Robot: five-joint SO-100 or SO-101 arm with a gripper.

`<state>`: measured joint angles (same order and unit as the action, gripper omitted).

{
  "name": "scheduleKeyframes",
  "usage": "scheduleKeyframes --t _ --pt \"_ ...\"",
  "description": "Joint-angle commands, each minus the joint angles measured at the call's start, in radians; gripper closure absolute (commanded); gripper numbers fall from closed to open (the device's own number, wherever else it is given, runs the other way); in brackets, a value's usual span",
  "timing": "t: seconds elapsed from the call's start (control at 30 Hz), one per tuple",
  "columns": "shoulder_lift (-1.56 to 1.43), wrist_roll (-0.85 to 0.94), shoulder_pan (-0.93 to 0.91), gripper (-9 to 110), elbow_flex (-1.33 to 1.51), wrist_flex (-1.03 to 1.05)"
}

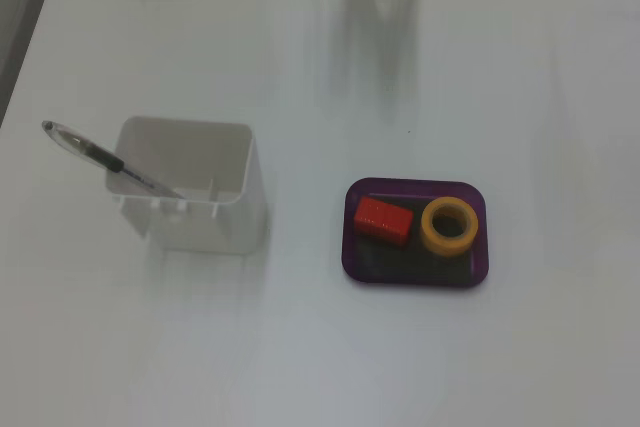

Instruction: Remove the cube from the box.

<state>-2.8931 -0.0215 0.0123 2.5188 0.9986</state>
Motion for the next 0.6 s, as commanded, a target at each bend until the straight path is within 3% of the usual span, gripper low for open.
scheduleKeyframes --t 0.0,0.3,0.57 --pt "0.272 0.002 0.006 92 -0.207 -0.011" --pt "0.785 0.002 0.104 79 -0.566 -0.011" --pt "1.124 -0.005 0.109 78 -0.83 -0.064"
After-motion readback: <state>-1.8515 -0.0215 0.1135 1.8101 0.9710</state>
